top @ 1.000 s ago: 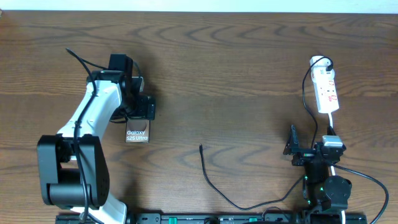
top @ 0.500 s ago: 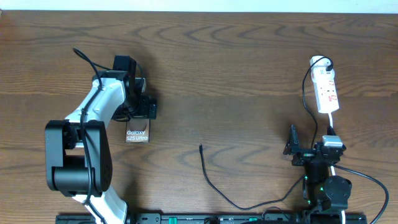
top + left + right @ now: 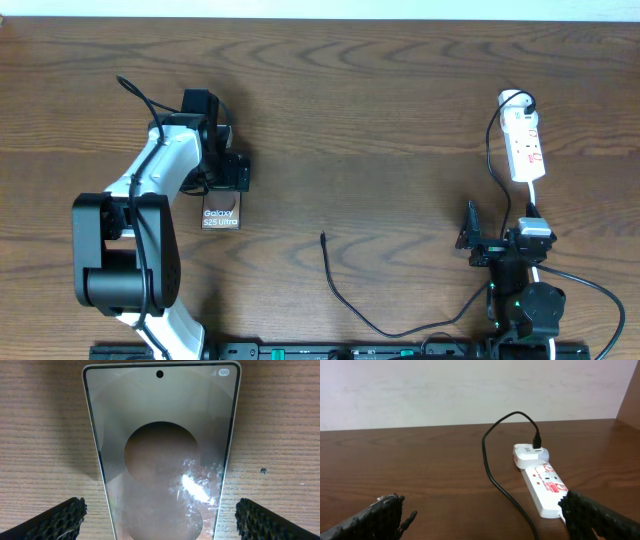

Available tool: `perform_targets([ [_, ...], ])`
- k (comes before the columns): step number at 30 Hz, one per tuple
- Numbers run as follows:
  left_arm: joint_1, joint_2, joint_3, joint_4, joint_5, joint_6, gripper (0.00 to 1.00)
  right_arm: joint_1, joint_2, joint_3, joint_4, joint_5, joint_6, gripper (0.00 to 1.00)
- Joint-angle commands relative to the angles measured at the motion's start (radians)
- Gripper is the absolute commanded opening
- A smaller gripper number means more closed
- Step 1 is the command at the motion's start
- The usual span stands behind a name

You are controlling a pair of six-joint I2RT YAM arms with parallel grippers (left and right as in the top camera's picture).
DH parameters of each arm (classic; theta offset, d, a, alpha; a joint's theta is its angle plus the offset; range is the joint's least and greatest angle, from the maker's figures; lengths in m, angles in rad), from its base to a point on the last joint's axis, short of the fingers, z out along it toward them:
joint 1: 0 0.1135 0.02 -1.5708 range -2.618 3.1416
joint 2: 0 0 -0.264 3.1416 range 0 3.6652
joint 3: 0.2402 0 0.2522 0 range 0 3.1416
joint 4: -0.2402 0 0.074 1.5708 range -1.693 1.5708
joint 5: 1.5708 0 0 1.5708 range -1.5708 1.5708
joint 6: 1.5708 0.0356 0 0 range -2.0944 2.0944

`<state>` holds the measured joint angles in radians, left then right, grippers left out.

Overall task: Plug charger to phone and switch on socket
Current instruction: 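Lower the left gripper and close it on the phone box sides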

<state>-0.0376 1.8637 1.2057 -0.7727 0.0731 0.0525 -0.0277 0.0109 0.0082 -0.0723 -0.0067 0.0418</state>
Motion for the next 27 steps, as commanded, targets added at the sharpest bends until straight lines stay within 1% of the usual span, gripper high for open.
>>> perform_targets([
  [1,-0.001,0.013,-0.011,0.002,0.005,0.006,0.98,0.014,-0.003,-0.003,-0.003,0.004,0.010,0.99],
  [14,-0.002,0.013,-0.046,0.016,0.005,0.006,0.98,0.014,-0.003,-0.003,-0.003,0.004,0.010,0.99],
  [27,-0.002,0.013,-0.105,0.106,0.005,0.006,0.98,0.014,-0.003,-0.003,-0.003,0.004,0.010,0.99],
])
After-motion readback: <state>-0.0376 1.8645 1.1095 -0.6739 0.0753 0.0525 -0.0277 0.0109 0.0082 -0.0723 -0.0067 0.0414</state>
